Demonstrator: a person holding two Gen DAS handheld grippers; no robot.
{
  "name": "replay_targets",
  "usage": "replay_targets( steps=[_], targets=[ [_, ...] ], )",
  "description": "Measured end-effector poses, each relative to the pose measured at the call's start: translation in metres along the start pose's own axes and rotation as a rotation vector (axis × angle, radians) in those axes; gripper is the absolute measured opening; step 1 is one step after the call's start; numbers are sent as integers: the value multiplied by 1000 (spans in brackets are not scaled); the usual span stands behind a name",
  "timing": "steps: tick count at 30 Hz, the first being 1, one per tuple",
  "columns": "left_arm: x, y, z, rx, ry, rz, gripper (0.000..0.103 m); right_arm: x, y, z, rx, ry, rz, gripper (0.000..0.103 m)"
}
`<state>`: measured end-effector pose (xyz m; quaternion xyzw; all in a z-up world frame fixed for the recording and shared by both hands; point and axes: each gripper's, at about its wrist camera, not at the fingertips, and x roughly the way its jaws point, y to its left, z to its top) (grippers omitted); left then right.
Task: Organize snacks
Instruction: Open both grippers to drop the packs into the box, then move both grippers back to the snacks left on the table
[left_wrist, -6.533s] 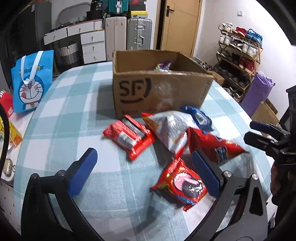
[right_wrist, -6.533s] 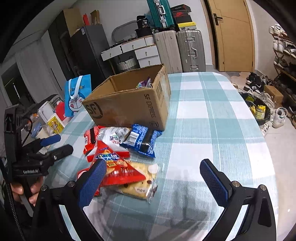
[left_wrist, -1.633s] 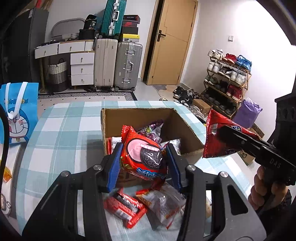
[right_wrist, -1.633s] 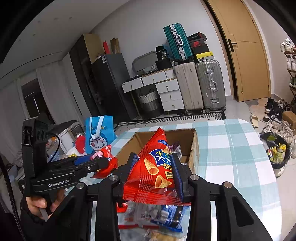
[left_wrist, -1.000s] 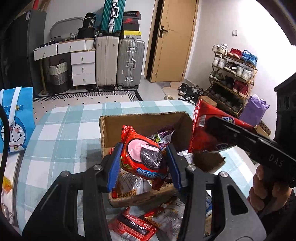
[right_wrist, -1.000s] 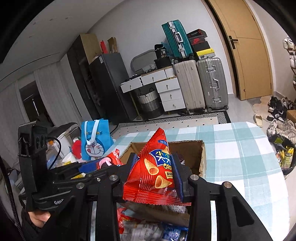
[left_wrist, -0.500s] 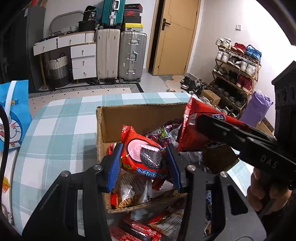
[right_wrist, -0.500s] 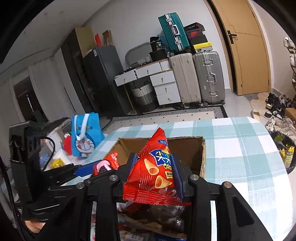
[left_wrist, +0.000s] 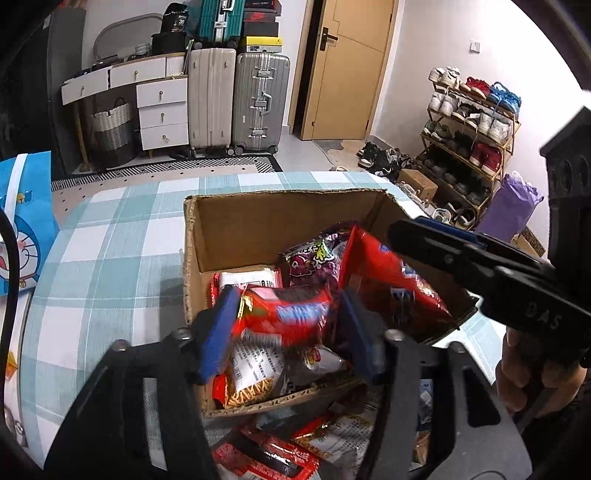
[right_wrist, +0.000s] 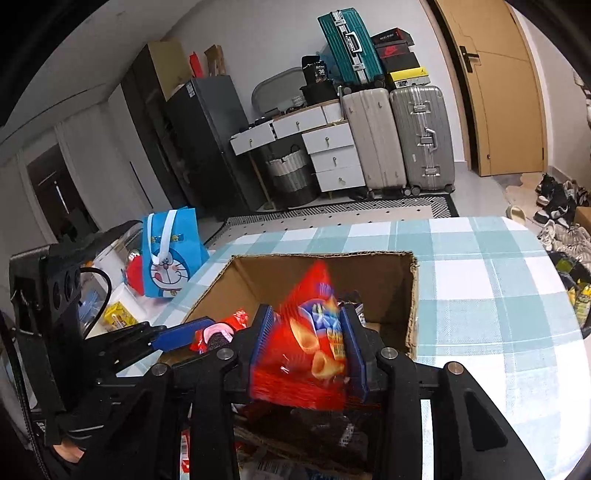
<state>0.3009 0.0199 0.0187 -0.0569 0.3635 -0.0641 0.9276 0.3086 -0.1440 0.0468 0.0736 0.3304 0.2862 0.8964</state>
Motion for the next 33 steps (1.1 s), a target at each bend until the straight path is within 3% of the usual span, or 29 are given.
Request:
replay_targets(
  steps=[2, 4, 6, 7, 9, 21, 33],
  targets=[
    [-7, 2, -2, -9, -10, 0, 79, -8, 1, 0, -1, -15, -8, 53],
    [-18, 4, -6, -12, -24, -18, 82, -18, -1, -2, 8, -23, -25, 66],
    [-27, 2, -10, -11, -27, -14, 84, -30, -4, -7, 15, -28, -25, 90],
    [-31, 1, -12, -8, -28, -5, 86, -35, -5, -10, 17, -29, -23, 94],
    [-41, 0, -18, -1, -37, 23, 100, -43, -5, -17, 15, -7, -29, 102],
    [-86, 3, -61, -12, -47, 49, 102, -86, -4, -64, 51, 36, -72, 103],
    [-106, 12, -90, -31, -17, 71, 102, -94, -5, -111, 61, 135, -145, 103]
  ],
)
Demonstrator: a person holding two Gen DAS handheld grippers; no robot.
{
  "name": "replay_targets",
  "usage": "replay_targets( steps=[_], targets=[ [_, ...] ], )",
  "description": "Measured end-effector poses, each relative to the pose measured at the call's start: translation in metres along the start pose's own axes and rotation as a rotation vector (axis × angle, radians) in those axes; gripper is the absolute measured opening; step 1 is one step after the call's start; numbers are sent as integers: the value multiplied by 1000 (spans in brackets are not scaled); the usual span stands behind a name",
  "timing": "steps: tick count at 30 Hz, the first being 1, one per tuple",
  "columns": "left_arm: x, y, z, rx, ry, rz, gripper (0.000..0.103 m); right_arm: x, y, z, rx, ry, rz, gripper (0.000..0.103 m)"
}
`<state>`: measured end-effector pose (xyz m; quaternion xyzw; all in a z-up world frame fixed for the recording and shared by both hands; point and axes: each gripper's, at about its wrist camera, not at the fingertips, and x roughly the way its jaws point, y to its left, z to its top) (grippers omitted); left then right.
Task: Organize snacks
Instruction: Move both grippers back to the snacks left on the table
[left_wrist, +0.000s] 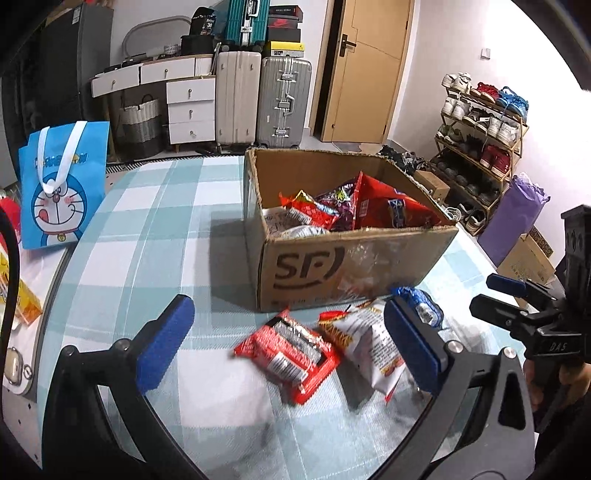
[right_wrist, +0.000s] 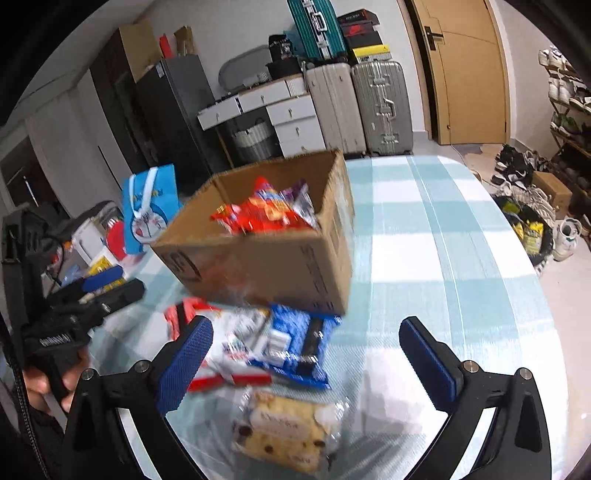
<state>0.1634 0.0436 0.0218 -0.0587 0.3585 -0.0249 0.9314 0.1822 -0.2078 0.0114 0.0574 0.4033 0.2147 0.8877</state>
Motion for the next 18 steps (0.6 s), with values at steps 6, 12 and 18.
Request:
replay_targets(
  steps=[6, 12, 18],
  targets=[
    [0, 3, -11, -12, 24, -1, 102, -3, -2, -12, 8, 39, -8, 103],
    [6, 3, -20, -12, 53, 2, 102, -1, 4, -23, 0, 80, -16, 103],
    [9, -2, -23, -12, 64, -8, 102, 9, 8, -37, -6, 126, -21, 103]
  ],
)
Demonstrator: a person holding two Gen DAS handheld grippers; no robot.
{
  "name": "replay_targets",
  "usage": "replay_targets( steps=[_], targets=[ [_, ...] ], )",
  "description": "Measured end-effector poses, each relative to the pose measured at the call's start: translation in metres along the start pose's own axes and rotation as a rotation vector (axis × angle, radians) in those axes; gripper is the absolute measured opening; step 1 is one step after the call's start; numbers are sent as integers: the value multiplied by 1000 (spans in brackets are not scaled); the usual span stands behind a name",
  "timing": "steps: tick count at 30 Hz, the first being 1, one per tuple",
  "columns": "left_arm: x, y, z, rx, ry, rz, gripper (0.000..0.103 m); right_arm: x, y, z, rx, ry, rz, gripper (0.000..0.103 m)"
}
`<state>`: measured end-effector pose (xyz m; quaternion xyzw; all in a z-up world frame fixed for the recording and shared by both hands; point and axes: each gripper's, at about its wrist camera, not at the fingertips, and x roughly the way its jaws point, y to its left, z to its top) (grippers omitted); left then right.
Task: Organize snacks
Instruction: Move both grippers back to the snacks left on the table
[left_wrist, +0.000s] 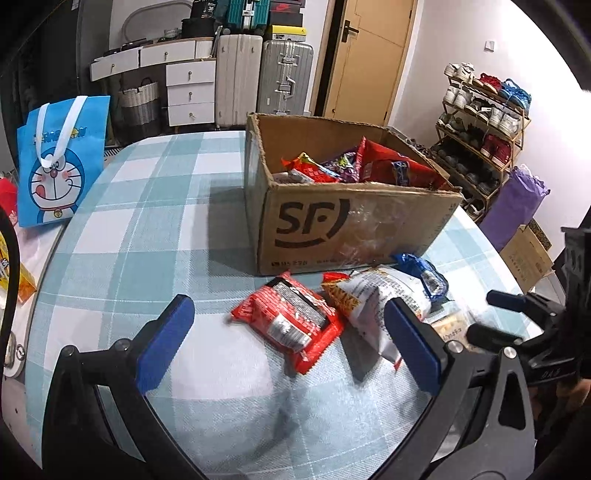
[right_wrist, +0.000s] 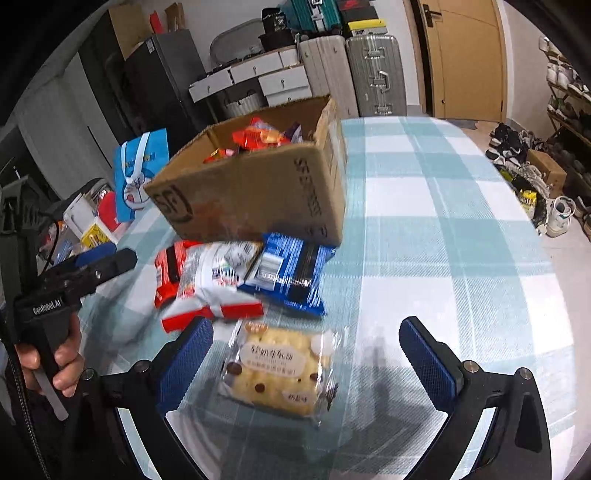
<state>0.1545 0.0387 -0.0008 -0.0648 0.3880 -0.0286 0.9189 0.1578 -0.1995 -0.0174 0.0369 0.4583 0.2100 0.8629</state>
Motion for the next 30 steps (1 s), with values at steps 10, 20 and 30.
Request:
replay_targets(
  steps=[10, 20, 30],
  targets=[
    [13, -2, -11, 1, 46, 14, 102, 21, 12, -16, -48, 72, -11, 103],
    [31, 7, -17, -11, 80, 22, 102, 37, 34, -22, -145, 99, -103, 103],
    [59, 22, -14, -42, 152, 42, 102, 39, 34, -24, -168, 101, -150, 103]
  ],
)
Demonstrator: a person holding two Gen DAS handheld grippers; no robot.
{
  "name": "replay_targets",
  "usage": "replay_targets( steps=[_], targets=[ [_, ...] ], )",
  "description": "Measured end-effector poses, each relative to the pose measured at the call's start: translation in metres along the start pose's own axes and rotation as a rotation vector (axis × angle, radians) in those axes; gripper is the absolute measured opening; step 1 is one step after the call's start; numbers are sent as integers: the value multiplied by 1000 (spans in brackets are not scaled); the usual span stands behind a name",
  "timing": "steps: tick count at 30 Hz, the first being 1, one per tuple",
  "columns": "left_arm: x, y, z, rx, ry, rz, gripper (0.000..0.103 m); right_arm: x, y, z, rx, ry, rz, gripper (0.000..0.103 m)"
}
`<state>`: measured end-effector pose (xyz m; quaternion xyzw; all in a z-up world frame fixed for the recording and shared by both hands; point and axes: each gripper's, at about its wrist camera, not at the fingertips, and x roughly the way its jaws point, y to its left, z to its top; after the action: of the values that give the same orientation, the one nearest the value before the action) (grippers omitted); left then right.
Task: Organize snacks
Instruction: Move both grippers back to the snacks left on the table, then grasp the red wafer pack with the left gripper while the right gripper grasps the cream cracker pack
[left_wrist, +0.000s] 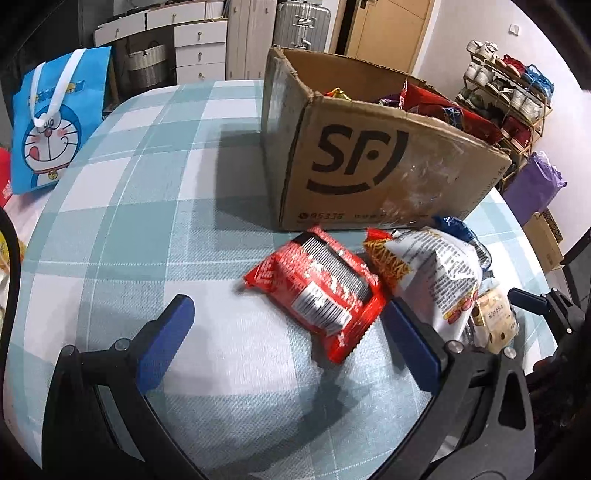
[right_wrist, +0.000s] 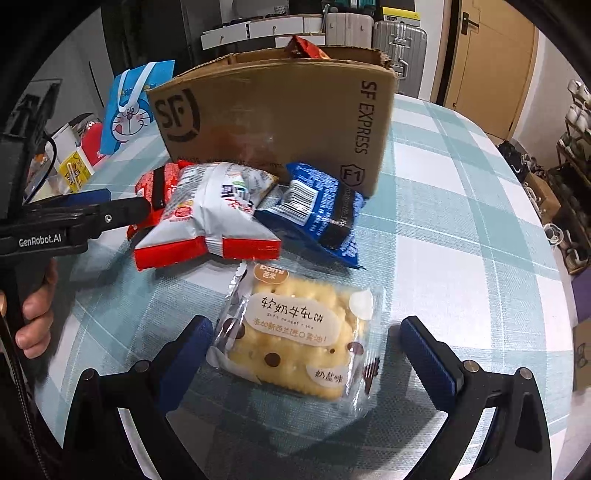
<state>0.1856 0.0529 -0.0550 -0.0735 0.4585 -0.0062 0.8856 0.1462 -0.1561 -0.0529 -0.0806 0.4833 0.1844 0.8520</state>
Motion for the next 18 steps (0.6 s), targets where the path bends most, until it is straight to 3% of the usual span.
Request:
replay_targets(
  steps=[8, 14, 16, 18],
  targets=[
    [17, -8, 16, 87, 29, 32, 102, -1, -25, -2, 23, 10, -35, 103],
    [28, -16, 19, 155, 58, 7, 102, -2, -33, -2, 31, 9, -37, 103],
    [30, -18, 20, 162, 58, 13, 98, -2, -34, -2, 33, 5, -40, 103],
    [33, -18, 20, 156, 65, -2, 84, -2, -35, -2, 41, 0, -41, 103]
  ],
)
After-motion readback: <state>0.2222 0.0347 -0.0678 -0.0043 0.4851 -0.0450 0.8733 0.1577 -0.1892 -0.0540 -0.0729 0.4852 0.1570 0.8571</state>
